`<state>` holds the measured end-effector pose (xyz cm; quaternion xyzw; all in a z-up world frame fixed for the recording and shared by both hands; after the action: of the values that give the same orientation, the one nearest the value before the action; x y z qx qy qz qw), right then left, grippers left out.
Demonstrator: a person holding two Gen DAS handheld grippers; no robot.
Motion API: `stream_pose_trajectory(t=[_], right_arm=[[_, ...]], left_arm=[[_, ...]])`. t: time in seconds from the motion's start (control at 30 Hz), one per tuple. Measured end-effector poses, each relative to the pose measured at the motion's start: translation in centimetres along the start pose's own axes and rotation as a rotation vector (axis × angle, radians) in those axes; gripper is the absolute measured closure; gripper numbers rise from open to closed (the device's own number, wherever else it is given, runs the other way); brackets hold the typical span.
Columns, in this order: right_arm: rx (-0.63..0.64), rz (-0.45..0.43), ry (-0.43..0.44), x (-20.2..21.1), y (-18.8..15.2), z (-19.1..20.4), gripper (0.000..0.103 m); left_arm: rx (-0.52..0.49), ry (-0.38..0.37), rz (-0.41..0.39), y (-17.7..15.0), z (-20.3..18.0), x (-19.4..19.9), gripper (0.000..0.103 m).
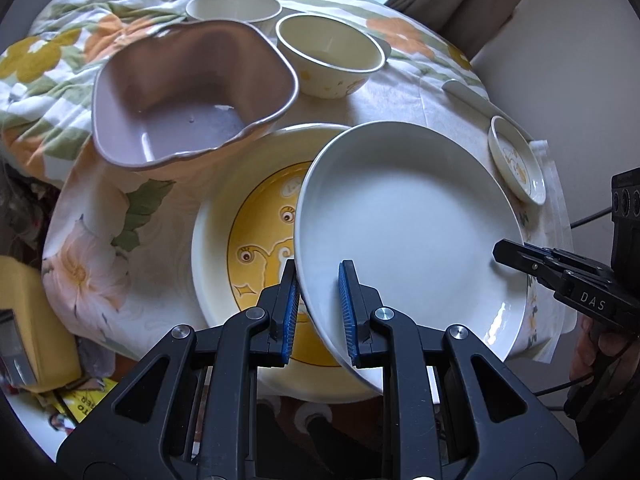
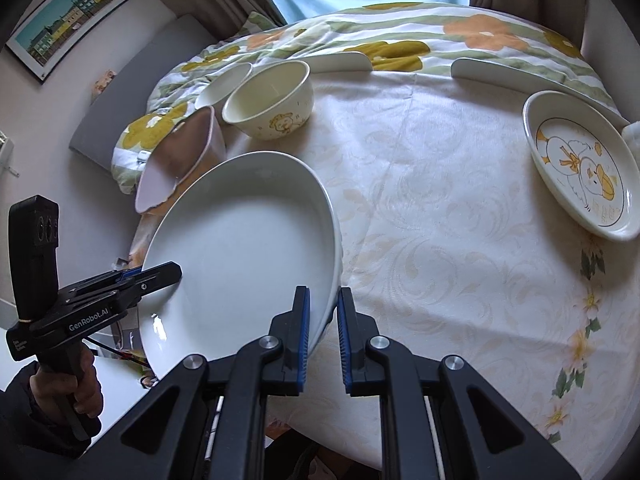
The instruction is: Organize plates and bowls
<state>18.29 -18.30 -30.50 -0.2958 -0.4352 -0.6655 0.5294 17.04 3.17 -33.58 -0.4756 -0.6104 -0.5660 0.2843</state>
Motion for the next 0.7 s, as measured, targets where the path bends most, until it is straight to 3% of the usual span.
stream_pose_trajectory(t=[0.3,0.7], right_arm=[[-0.06,-0.028,-0.033,-1.2,-0.6,0.7,0.091],[-0.079,-0.055,-0.049,-1.5,-1.5,1.1,0.091]], left_arm=[[-0.049,-0.028,0.034,0.0,1.6,-1.9,0.086],[-0.189,0.075,0.056,0.0,1.1,-2.9,0.086]])
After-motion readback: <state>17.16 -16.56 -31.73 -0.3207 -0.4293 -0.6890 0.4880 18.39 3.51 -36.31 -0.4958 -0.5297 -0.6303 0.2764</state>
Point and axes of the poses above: each gripper's, at about its wrist camera, not at the fingertips, and x roughly against the way its jaws point, z to its left, y to its top, the point moved 6 cm from there along -x, roughly the way its jaws point, and after that the axes turned 15 degrees about -x, right-handed, at the moved point
